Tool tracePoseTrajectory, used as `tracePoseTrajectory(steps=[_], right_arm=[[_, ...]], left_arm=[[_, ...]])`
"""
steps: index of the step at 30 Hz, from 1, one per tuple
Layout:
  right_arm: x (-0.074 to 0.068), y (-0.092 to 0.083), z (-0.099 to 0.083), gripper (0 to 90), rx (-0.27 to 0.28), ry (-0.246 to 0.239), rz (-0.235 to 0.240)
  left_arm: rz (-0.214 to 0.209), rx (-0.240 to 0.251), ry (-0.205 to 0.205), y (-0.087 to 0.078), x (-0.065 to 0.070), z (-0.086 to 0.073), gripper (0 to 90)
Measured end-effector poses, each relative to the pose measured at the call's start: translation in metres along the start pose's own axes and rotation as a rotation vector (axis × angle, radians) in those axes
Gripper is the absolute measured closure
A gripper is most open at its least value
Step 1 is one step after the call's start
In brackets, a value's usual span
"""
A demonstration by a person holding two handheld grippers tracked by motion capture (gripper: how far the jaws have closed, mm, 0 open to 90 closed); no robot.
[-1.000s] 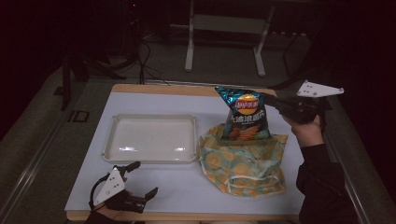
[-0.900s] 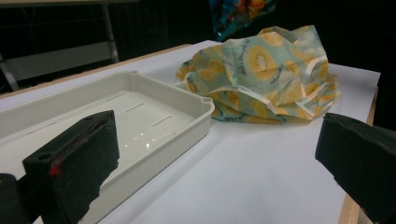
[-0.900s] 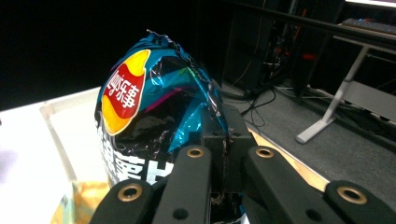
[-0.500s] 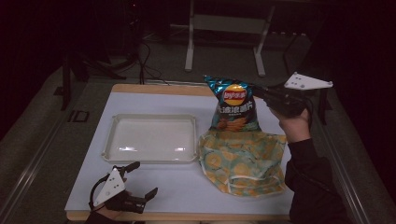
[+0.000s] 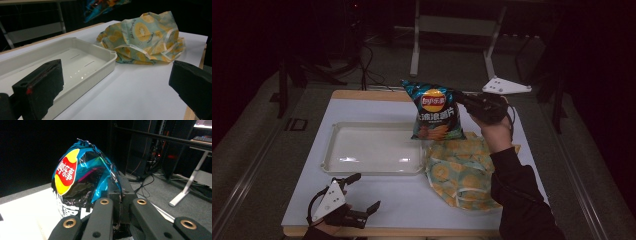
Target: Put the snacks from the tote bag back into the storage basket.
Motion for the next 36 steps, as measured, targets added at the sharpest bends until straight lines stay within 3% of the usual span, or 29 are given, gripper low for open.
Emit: tracePoseTrajectory(steps=[6, 12, 18, 27, 33, 34, 36], right_arm=[[-0.017, 0.015, 0.002, 90.0, 0.001, 0.015, -0.013], [-0.036, 0.032, 0.003, 90.0, 0.000, 0.002, 0.002], [-0.051, 0.044, 0.008, 90.0, 0.017, 0.030, 0.027], [-0.080, 0.065, 0.011, 90.0, 0.027, 0.037, 0.021], [-0.097, 0.075, 0.011, 90.0, 0.036, 0.078, 0.016], [-0.105, 0.080, 0.009, 90.0, 0.043, 0.106, 0.016], [-0.113, 0.084, 0.006, 90.0, 0.050, 0.116, 0.014]], left_arm=[[0.004, -0.001, -0.001, 0.000, 0.001, 0.000, 0.1], [0.002, -0.011, 0.015, 0.000, 0.002, 0.000, 0.1], [0.010, -0.015, 0.017, -0.001, 0.002, 0.000, 0.1], [0.021, -0.014, 0.019, -0.003, 0.002, 0.000, 0.1], [0.031, -0.017, 0.025, -0.004, 0.001, 0.000, 0.1], [0.031, -0.020, 0.028, -0.004, 0.001, 0.000, 0.1], [0.038, -0.032, 0.038, -0.004, 0.000, -0.001, 0.1]])
Point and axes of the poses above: each handheld gripper's, and its own axes: y roughly forward along the jaws, z roughly out of its top, x roughly to its right, the point moved 2 cm from there along y, roughly forward along the jaws, and after that the axes turned 10 degrees about -z, right-handed, at the moved point
